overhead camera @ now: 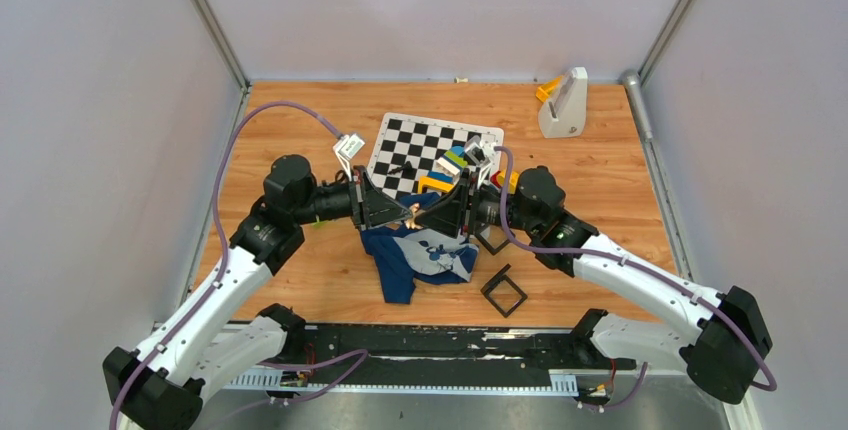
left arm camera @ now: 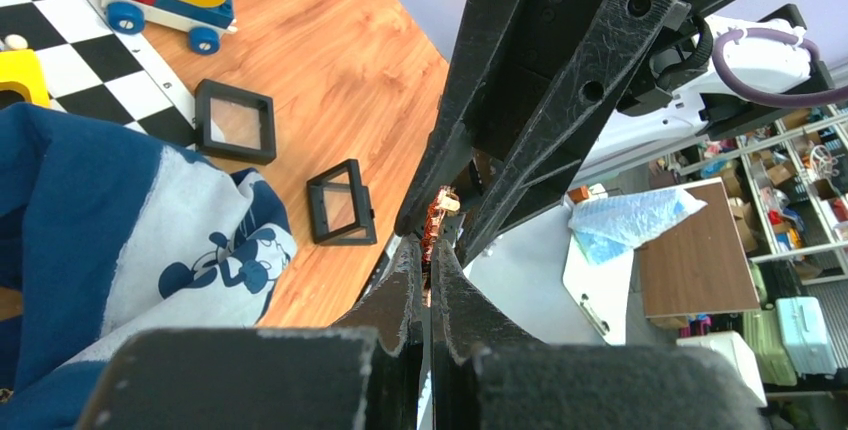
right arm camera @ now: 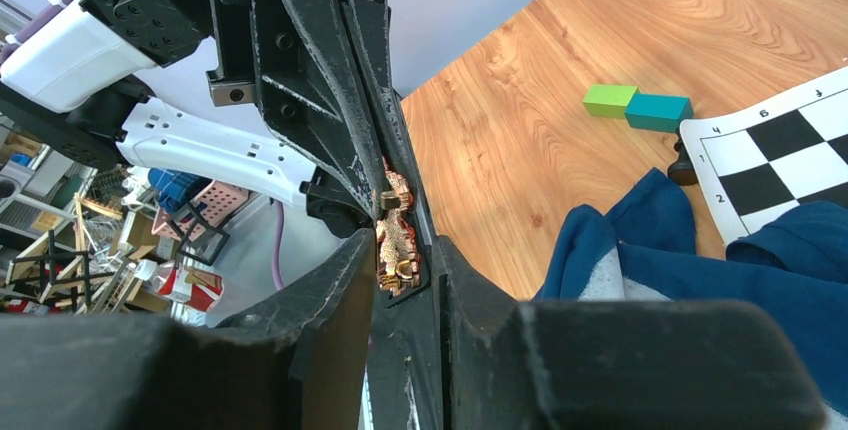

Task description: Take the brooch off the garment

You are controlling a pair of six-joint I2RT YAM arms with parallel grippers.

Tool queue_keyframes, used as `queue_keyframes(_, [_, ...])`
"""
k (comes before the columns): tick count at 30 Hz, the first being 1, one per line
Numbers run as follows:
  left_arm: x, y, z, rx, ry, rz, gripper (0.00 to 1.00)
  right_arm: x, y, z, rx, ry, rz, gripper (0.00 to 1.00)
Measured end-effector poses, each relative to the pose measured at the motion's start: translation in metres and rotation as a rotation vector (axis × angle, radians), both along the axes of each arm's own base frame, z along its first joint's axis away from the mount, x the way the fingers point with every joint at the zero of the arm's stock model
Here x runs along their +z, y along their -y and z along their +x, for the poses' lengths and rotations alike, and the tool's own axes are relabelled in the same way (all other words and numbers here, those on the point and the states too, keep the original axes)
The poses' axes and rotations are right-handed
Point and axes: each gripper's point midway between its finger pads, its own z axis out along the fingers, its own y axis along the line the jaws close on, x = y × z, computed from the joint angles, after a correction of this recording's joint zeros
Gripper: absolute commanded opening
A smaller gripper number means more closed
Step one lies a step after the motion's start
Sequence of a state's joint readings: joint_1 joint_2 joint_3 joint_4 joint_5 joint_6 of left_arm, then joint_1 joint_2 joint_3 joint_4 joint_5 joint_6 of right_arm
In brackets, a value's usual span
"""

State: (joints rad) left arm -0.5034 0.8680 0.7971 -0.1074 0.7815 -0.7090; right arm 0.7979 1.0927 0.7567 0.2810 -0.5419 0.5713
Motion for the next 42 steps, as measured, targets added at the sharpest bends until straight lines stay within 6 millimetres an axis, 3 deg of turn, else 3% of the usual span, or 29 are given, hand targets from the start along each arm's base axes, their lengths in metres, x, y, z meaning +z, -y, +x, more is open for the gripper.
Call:
queue_keyframes(12, [0.0, -0.003, 0.003, 0.034, 0.019, 0.0, 0.0, 0.001, 0.0, 0.006, -0.046, -0.036, 0.009, 0.19])
queue_keyframes(20, [0.0, -0.004, 0.004, 0.039, 0.02, 0.002, 0.0, 0.001, 0.0, 0.008, -0.061, -0.06, 0.015, 0.21])
queue_keyframes(26, [-0.002, -0.005, 0.005, 0.054, 0.02, 0.01, 0.0, 0.0, 0.002, 0.015, -0.101, -0.071, 0.016, 0.5])
queue_keyframes(31, [-0.018, -0.012, 0.008, 0.102, 0.002, 0.076, 0.0, -0.007, 0.011, 0.022, -0.154, -0.068, -0.002, 0.67])
queue_keyframes(35, [-0.041, -0.016, 0.014, 0.14, -0.048, 0.157, 0.0, -0.01, 0.022, 0.019, -0.183, -0.063, -0.019, 0.71])
queue_keyframes(38, [-0.062, -0.009, 0.015, 0.139, -0.085, 0.219, 0.0, -0.017, 0.035, 0.019, -0.238, -0.07, -0.049, 0.73])
queue_keyframes(42, [-0.1, 0.016, 0.002, 0.076, -0.136, 0.325, 0.0, -0.042, 0.063, 0.028, -0.363, -0.149, -0.149, 0.94])
